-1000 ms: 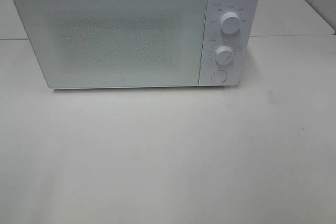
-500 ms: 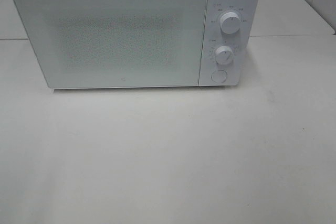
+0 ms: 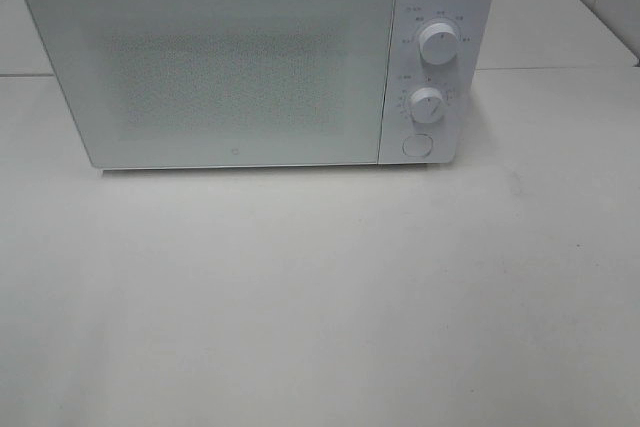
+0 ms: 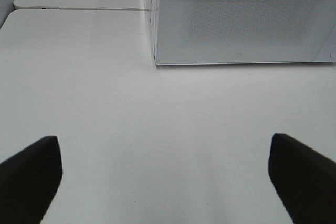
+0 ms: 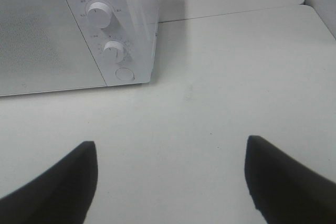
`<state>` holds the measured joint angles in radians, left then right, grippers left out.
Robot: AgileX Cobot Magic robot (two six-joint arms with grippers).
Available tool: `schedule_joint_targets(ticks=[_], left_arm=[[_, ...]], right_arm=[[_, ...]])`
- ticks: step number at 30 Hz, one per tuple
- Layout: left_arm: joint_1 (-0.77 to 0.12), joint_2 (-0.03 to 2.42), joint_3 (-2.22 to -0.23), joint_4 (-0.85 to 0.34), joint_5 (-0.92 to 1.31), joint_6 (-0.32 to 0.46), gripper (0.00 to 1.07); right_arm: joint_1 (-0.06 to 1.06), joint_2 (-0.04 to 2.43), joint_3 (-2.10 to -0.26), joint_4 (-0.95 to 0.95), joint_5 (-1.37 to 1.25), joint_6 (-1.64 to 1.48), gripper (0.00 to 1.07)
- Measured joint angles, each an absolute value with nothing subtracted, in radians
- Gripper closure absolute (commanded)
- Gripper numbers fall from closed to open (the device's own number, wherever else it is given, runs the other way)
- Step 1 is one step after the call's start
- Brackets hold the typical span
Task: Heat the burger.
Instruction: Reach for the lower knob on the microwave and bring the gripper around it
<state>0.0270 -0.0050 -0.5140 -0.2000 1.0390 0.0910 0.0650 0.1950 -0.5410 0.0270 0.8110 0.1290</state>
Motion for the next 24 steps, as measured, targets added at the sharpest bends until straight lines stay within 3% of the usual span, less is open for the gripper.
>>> schedule_joint_targets(ticks=[24], left_arm=[[0.027, -0.005, -0.514, -0.200, 1.039, 0.091, 0.06]], right_arm=[[0.065, 0.733, -0.541, 0.029, 0.323, 0.107, 0.32]])
